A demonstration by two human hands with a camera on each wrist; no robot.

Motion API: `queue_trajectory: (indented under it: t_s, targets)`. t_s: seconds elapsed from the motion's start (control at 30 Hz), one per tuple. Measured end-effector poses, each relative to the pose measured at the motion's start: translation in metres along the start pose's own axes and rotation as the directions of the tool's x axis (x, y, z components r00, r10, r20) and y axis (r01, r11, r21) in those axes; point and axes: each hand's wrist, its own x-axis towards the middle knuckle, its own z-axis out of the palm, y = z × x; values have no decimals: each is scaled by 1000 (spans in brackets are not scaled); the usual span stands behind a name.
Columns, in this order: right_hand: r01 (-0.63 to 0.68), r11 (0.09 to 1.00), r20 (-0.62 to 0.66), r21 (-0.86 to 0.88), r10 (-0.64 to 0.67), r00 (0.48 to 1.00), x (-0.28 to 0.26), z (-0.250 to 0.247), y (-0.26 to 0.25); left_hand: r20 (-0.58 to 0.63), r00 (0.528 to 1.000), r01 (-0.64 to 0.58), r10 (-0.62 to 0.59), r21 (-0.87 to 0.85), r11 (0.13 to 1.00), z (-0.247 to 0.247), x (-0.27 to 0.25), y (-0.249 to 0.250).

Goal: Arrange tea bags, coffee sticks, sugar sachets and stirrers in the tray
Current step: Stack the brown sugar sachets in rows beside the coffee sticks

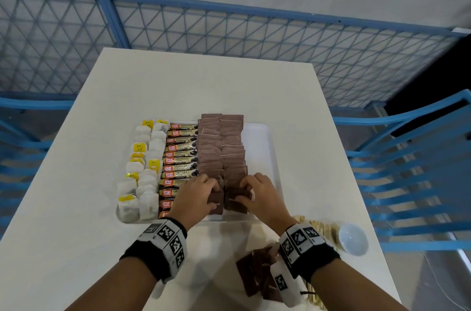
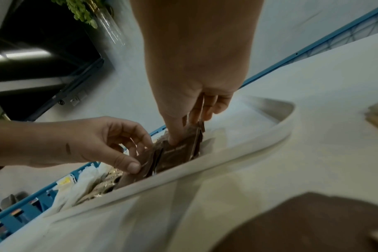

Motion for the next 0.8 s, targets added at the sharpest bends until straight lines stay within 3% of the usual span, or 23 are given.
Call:
queue_trajectory:
  t_s: [0.1,0.17,0.27,0.4,0.57,0.8]
  targets:
    - [-20,997,-65,68,25,998,-10,-13,0,-55,998,-25,26,4,1000,0,-8,4]
    - [-53,993,-47,105,58,997,-22,-24,1,-22,996,-82,81,-49,995,1,-16,12]
    - [-106,987,50,120,100,994,-49,-38,9,176,973,-121,146,-149,981,6,-29,33]
    - [-86,996,218,16,80,973,-87,-42,21,364,901,-177,238,-195,965,25,-43,60]
    - [-21,987,417,-162,88,905,-106,-38,23,467,862,-134,198,-166,977,44,-50,73]
    - [13,982,418,-190,69,906,-98,-34,16,439,888,-68,135,-164,984,54,-55,73]
